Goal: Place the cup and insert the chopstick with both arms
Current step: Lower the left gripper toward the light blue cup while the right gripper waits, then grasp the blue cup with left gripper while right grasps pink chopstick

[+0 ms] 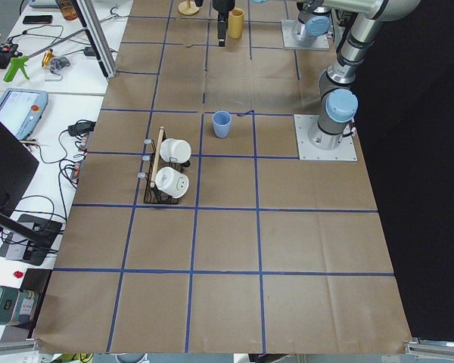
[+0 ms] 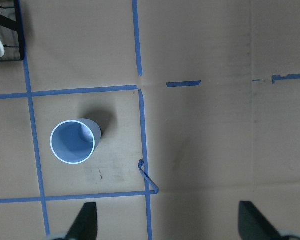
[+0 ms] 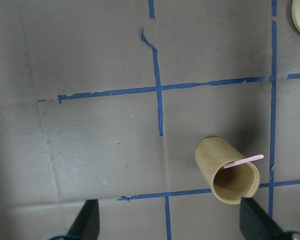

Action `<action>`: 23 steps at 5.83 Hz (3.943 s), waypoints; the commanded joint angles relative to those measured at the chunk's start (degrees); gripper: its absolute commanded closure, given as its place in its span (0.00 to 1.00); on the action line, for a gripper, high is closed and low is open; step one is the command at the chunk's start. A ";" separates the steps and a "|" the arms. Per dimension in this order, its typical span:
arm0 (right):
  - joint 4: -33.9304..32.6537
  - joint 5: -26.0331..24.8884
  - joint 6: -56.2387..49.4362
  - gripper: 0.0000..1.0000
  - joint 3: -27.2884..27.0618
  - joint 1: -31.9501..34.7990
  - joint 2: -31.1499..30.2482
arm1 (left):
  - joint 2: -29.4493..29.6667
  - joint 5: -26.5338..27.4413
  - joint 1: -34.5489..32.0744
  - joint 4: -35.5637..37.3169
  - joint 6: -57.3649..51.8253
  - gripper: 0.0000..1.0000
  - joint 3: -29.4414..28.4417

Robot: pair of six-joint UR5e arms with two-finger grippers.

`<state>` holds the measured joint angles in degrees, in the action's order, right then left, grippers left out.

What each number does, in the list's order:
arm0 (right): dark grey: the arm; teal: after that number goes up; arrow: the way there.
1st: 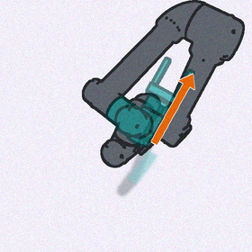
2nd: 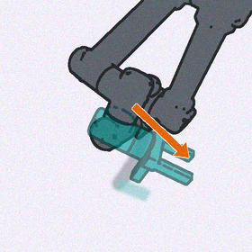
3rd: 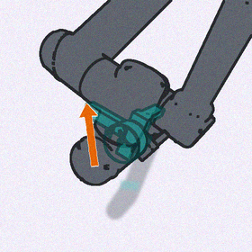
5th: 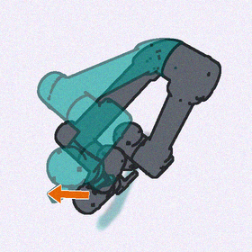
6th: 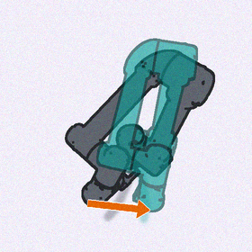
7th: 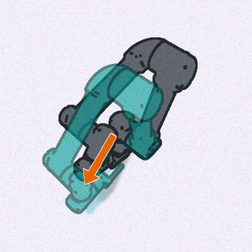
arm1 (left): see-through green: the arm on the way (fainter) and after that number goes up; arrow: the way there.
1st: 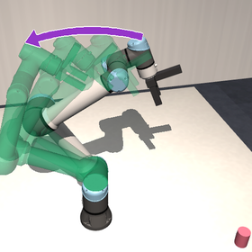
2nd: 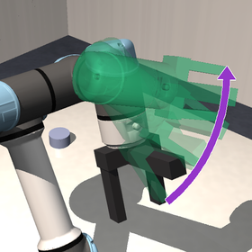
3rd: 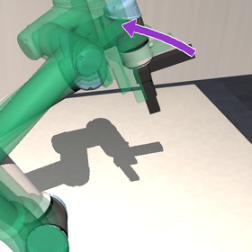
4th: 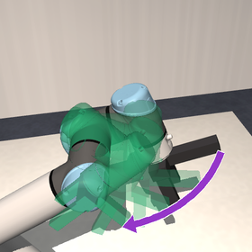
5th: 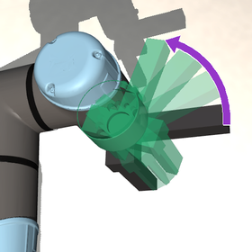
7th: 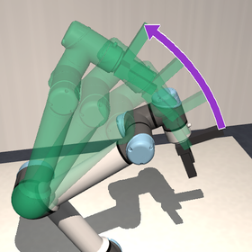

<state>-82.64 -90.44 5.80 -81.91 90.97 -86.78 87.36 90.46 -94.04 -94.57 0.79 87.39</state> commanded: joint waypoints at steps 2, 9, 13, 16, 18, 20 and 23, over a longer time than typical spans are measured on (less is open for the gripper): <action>0.02 0.00 0.01 0.00 0.00 -0.01 -0.06 | -0.09 0.15 0.00 -0.09 0.00 0.01 0.06; -0.85 -0.70 -5.84 0.00 -0.17 -3.24 0.56 | -1.41 -0.28 15.02 11.29 -14.39 0.01 19.62; -6.17 -0.79 -17.11 0.00 -5.68 -12.22 -0.67 | 2.89 -0.20 15.73 22.59 -14.94 0.02 27.22; -16.11 -0.79 -19.23 0.01 -19.27 -15.02 -3.91 | 8.15 -0.28 14.77 28.62 -14.86 0.02 27.31; -23.42 -0.44 -19.77 0.00 -27.74 -16.18 -4.98 | 10.89 -0.28 14.76 28.83 -14.86 0.06 27.31; -23.53 -0.70 -19.60 0.00 -29.78 -16.18 -4.98 | 10.90 -0.28 14.68 28.91 -14.15 0.84 27.93; -23.44 -0.62 -19.68 0.78 -29.71 -16.18 -5.07 | 9.76 -0.72 13.63 28.65 -11.89 1.00 27.05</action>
<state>-106.10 -91.08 -13.87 -111.70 74.79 -91.82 97.75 90.12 -79.75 -65.82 -12.63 114.78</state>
